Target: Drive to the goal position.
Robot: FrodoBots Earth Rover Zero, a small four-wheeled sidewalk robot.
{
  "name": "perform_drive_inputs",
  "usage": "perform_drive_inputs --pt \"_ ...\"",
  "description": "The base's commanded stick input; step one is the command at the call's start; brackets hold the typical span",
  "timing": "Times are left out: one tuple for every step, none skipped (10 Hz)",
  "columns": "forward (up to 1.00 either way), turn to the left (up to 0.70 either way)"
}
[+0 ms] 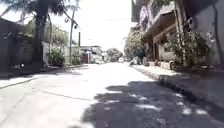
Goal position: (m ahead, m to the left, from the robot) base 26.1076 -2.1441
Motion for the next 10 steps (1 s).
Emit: perform_drive_inputs --pt "1.00 0.00" --pt "1.00 0.00" --pt "1.00 0.00" --pt "1.00 0.00" --pt "1.00 0.00" --pt "1.00 0.00" --pt "1.00 0.00" --pt "1.00 0.00" --pt "1.00 0.00" --pt "1.00 0.00"
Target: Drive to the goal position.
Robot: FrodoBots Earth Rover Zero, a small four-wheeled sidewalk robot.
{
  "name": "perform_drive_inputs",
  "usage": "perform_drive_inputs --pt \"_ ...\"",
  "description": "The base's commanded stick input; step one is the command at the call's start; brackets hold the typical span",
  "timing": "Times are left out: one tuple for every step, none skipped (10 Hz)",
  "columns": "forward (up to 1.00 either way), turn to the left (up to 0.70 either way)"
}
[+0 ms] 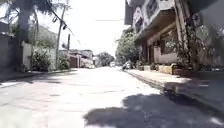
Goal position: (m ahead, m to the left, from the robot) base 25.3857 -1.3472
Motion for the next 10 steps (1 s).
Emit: perform_drive_inputs --pt "1.00 0.00" --pt "1.00 0.00" --pt "1.00 0.00" --pt "1.00 0.00" --pt "1.00 0.00" --pt "1.00 0.00" --pt "1.00 0.00" --pt "1.00 0.00" --pt "1.00 0.00" --pt "1.00 0.00"
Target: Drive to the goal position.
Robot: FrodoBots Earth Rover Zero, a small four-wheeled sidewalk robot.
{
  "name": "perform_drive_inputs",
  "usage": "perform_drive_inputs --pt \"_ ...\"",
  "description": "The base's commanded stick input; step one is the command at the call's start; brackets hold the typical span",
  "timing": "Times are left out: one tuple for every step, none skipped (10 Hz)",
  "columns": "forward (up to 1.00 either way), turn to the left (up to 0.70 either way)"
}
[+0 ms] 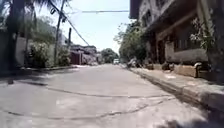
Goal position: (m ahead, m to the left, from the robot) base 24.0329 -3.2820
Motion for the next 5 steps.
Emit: perform_drive_inputs --pt "1.00 0.00" --pt "1.00 0.00" --pt "1.00 0.00" --pt "1.00 0.00" --pt "1.00 0.00"
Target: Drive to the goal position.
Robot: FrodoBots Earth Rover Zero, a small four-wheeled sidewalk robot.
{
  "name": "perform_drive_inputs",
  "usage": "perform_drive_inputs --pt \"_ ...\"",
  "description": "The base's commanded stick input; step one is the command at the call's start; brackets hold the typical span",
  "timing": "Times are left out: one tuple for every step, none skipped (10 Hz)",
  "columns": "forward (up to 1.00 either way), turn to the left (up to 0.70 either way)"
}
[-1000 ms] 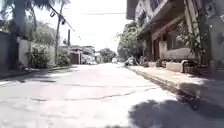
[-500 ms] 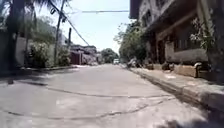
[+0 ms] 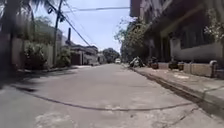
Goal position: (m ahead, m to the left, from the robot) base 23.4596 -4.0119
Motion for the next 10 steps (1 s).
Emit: perform_drive_inputs --pt "1.00 0.00" --pt "1.00 -0.08" --pt "1.00 -0.40" --pt "1.00 -0.40" --pt "1.00 -0.40" --pt "1.00 -0.27" --pt "1.00 0.00" --pt "1.00 0.00" --pt "1.00 0.00" --pt "1.00 0.00"
